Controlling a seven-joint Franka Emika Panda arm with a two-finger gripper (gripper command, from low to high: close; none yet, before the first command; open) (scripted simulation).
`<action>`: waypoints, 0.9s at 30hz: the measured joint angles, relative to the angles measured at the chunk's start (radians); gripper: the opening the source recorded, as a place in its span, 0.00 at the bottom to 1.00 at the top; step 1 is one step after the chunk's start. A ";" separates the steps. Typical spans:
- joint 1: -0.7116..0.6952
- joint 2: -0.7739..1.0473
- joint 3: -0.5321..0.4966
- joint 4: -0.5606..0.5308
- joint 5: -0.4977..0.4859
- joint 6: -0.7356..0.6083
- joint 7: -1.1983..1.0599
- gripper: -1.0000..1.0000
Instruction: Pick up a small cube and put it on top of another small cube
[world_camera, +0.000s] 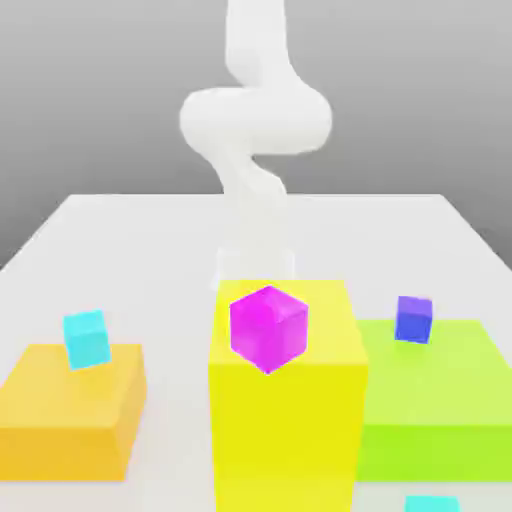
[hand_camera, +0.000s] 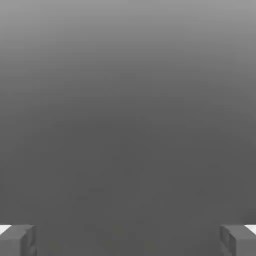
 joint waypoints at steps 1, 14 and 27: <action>0.009 0.040 0.000 0.005 0.012 0.008 0.003 0.50; 0.080 0.515 0.059 0.067 0.099 0.108 0.088 0.50; 0.191 0.981 0.086 0.124 -0.011 0.218 0.308 0.50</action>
